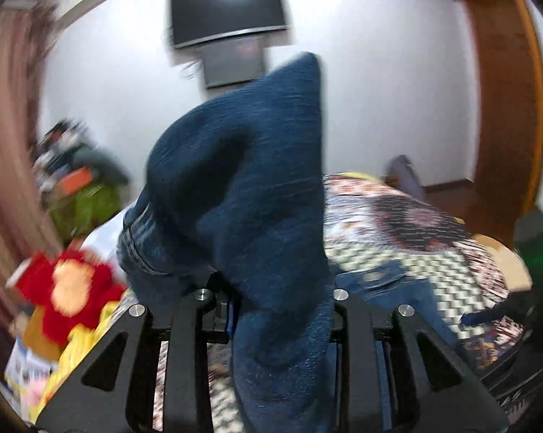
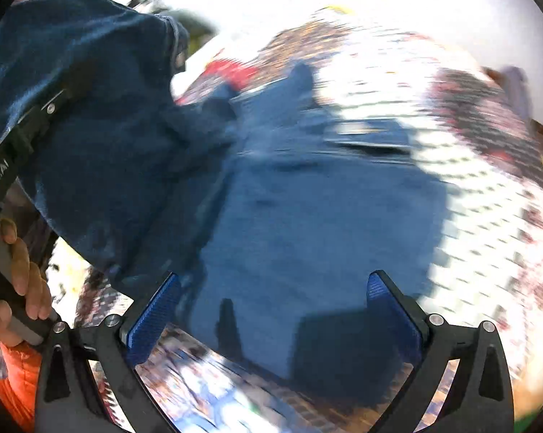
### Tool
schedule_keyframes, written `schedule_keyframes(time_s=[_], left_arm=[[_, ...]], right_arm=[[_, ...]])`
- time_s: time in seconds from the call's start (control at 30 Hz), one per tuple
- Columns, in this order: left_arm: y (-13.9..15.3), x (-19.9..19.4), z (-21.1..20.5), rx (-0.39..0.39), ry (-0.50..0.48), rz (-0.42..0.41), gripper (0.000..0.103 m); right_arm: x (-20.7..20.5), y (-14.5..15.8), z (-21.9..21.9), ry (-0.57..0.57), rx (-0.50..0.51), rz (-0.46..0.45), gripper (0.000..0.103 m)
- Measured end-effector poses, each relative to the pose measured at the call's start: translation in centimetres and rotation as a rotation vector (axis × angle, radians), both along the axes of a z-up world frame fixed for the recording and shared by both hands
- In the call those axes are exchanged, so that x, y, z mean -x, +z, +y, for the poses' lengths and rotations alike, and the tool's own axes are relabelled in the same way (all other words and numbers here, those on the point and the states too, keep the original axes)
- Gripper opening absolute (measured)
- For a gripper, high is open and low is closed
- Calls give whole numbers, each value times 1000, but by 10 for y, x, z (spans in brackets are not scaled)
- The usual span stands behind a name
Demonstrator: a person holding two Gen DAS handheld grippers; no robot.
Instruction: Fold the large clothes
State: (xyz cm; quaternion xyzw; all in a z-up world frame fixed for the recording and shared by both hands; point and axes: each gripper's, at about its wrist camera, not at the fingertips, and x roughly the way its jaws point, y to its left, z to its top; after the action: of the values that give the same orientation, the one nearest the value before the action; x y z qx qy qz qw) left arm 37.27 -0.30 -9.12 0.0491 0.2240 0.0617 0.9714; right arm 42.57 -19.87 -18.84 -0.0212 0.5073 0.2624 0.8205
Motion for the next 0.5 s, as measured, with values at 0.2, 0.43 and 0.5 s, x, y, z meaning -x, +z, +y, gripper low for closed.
schedule_keyframes(time_s=[0.2, 0.43, 0.5], left_arm=[[-17, -21, -73, -45, -243, 135, 28], [-75, -11, -120, -174, -395, 320, 33], [-91, -6, -117, -149, -429, 399, 34]], right_arm=[[22, 22, -84, -139, 81, -49, 103], [53, 34, -138, -227, 78, -61, 103], [62, 38, -146, -235, 71, -67, 103]])
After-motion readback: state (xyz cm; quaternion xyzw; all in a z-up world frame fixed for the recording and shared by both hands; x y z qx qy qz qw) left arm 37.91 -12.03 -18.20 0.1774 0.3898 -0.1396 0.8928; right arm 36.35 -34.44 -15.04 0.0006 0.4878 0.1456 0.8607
